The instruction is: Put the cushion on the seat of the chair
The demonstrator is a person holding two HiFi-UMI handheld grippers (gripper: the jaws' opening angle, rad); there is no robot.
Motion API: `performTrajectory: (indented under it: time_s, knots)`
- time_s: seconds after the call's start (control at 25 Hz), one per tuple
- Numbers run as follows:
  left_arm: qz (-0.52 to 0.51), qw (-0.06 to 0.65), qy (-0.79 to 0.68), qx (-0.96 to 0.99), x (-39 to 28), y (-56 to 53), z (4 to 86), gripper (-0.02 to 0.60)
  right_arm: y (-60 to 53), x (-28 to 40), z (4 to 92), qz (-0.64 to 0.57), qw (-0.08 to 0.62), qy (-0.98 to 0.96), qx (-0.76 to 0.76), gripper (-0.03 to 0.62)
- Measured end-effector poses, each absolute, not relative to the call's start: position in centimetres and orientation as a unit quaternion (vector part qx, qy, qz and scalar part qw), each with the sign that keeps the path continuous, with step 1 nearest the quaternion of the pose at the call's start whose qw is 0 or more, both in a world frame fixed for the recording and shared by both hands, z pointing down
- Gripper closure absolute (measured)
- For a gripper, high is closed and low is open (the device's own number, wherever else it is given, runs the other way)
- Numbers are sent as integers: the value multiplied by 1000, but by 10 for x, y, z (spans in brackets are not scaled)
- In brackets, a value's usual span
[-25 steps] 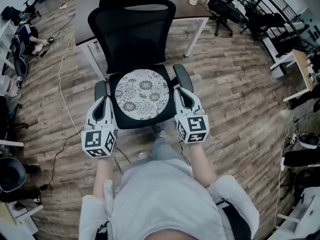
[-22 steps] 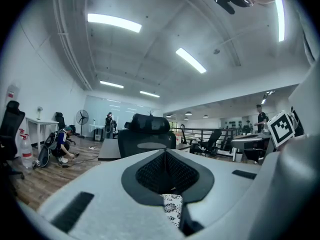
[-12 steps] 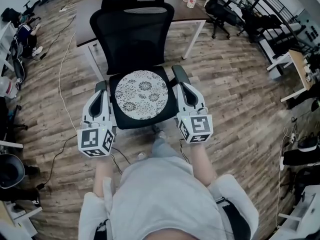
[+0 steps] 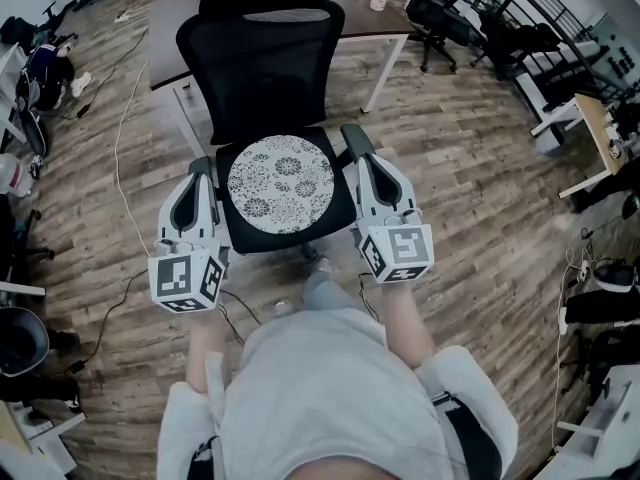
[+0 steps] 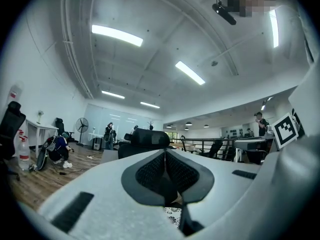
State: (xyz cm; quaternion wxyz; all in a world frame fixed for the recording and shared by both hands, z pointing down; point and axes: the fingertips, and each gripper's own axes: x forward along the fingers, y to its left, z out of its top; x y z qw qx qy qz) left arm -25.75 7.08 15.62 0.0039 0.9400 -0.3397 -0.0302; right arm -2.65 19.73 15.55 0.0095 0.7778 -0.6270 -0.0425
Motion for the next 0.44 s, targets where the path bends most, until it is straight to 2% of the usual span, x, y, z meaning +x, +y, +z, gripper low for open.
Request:
performTrajectory:
  time_s: [0.44]
  knots:
    - [-39, -6, -343, 939, -252, 79, 151, 566, 204, -21, 148, -47, -6, -629, 776, 574]
